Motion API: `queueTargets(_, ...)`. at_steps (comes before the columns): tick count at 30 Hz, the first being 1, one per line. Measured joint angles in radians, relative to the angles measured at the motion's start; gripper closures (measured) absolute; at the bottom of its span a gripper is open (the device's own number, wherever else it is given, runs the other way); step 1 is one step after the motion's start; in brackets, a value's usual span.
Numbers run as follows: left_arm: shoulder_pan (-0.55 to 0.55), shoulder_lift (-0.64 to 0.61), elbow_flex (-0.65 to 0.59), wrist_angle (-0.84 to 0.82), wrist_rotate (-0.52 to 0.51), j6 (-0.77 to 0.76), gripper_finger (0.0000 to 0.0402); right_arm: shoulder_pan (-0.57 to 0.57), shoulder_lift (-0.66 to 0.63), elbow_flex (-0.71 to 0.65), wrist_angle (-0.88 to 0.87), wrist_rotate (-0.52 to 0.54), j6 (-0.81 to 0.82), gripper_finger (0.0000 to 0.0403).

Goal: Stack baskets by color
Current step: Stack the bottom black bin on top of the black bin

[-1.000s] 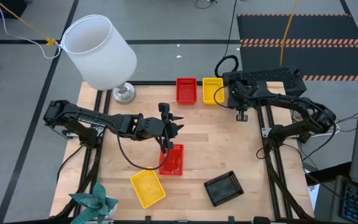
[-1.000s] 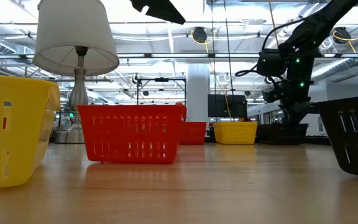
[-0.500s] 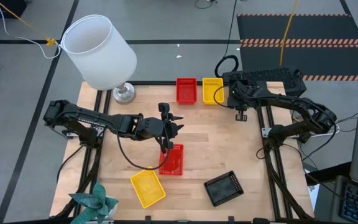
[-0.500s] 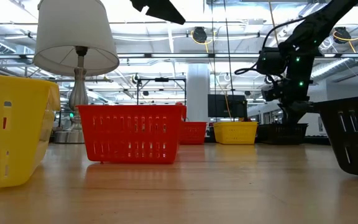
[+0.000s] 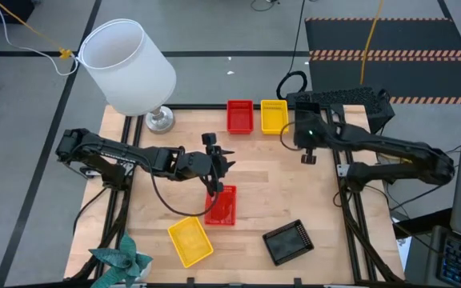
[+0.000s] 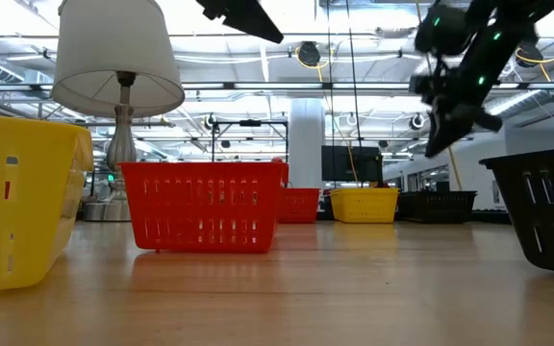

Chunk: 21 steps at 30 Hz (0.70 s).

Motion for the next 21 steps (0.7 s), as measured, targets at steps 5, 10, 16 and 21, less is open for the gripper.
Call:
queueTargets(5,-0.009,0.000,0.000,-0.030,0.000,-0.058,0.0254,0.180,-0.112,0.000,0.009,0.000,0.106,0.0403)
queueTargets(10,-0.035,0.000,0.000,-0.089,0.000,-0.169,0.0254,0.336,-0.172,0.000,0.055,0.001,0.180,0.0403)
queueTargets(16,-0.096,0.000,0.000,-0.233,0.000,-0.374,0.0254,0.455,-0.179,0.018,0.088,0.002,0.187,0.0403)
queueTargets(21,-0.166,0.000,-0.002,-0.324,0.000,-0.526,0.0254,0.529,-0.161,0.089,0.053,0.003,0.290,0.0403)
